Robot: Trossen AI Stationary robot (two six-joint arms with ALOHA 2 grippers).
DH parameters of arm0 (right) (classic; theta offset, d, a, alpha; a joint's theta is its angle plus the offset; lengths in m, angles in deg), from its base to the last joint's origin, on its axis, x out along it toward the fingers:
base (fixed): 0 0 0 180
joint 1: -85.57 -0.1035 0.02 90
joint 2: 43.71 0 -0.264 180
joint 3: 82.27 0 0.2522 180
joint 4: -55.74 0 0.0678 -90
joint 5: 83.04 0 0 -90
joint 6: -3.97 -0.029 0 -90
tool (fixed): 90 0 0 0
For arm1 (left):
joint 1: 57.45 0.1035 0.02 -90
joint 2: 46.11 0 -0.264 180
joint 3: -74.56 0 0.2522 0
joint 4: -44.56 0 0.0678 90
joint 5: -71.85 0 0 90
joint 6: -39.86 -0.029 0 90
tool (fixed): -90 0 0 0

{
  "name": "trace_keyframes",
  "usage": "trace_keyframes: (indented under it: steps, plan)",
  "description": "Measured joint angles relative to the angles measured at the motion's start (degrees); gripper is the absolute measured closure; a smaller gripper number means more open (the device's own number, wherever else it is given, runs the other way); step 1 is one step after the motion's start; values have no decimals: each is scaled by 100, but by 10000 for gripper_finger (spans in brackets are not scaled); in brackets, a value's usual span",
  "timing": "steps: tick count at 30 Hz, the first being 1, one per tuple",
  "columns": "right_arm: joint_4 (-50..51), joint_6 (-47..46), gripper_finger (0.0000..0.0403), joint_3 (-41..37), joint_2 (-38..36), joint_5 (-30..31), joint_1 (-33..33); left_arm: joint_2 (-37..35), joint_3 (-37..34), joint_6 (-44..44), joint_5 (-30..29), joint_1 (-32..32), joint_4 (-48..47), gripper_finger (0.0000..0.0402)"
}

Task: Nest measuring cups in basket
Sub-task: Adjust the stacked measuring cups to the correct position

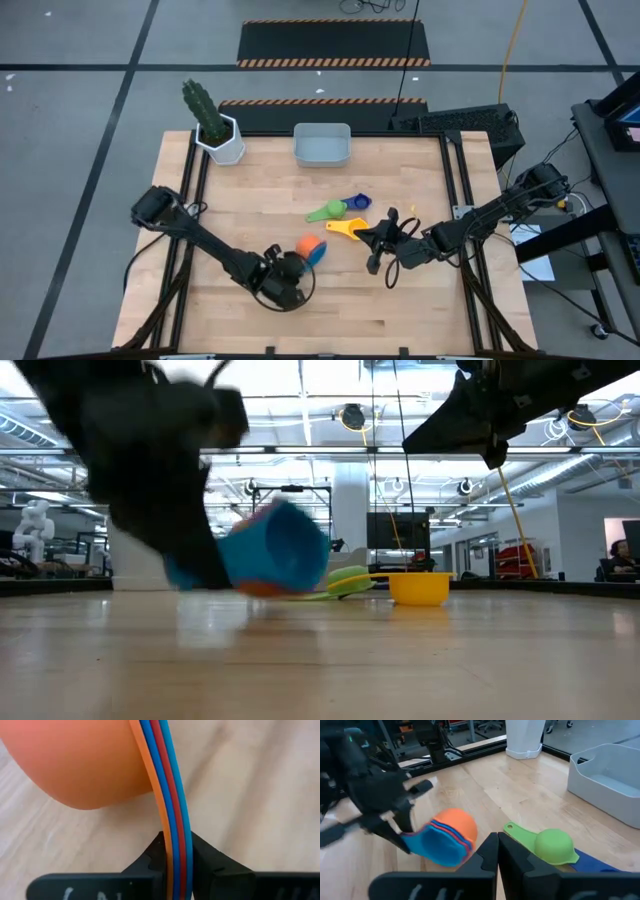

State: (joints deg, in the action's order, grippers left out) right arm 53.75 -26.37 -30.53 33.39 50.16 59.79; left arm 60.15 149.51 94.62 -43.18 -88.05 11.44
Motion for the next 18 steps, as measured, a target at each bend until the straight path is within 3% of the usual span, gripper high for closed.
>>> trace_keyframes:
  steps: [8,13,18]
  plan:
    - [45,95,403,0,-2,-384,-4,-813,6,-1042,1114,-101,364,357]
    - [100,247,403,0,-2,-914,-4,-975,11,-1376,2983,95,598,359]
    - [175,491,403,1,-2,-1929,-17,-957,13,-1621,4907,469,575,359]
